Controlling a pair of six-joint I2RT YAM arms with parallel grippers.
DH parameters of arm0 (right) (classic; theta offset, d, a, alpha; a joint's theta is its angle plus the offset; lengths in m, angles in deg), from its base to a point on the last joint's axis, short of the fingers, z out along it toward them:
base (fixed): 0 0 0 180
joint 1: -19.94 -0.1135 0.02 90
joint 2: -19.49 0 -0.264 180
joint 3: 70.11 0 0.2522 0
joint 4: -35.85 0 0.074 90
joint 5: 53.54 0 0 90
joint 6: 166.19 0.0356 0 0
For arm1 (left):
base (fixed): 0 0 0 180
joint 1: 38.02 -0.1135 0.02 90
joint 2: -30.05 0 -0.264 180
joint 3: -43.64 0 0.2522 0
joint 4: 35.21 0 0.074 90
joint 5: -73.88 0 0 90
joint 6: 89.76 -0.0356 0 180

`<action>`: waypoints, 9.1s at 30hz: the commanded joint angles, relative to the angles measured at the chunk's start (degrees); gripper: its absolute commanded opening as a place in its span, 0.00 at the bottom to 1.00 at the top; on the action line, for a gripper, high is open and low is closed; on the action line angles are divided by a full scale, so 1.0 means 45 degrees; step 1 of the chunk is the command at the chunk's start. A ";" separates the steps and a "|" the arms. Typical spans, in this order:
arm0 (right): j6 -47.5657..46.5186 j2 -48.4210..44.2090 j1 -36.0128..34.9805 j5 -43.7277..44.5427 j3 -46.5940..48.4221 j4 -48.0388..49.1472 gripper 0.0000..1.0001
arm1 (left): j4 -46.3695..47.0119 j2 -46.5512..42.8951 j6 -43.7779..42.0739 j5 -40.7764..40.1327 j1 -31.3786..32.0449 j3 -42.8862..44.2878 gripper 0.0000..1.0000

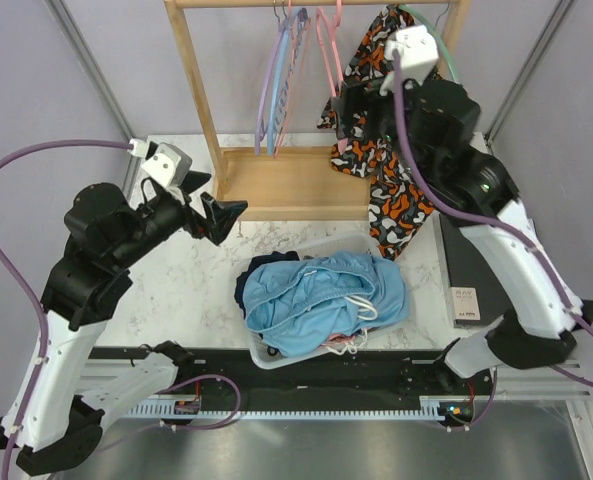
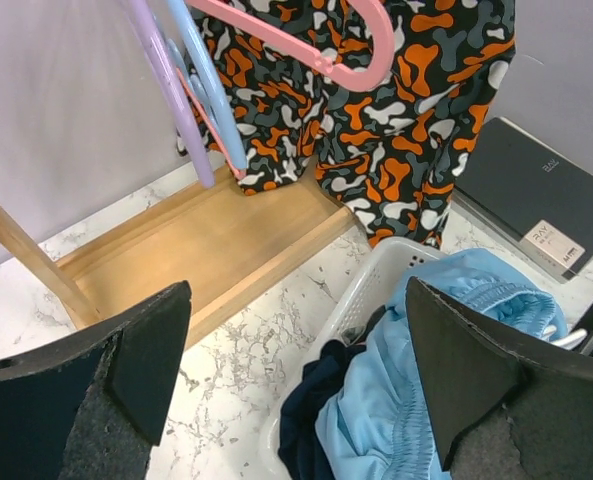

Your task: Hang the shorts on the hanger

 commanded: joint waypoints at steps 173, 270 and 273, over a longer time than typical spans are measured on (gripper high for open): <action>-1.1933 -0.7812 0.3443 -1.3583 -0.6719 -1.0766 0.00 | 0.0072 -0.5651 -0.8187 0.5891 -0.0237 -0.7492 0.95; -1.1486 -0.4881 0.0475 -1.2022 -0.4179 -1.0805 0.00 | -0.3990 0.0326 -0.3618 -0.1003 0.4099 -0.4524 0.02; -1.1504 -0.5018 0.0319 -1.1768 -0.4472 -1.0805 0.00 | -0.4010 0.0287 -0.3559 -0.1061 0.4099 -0.4172 0.02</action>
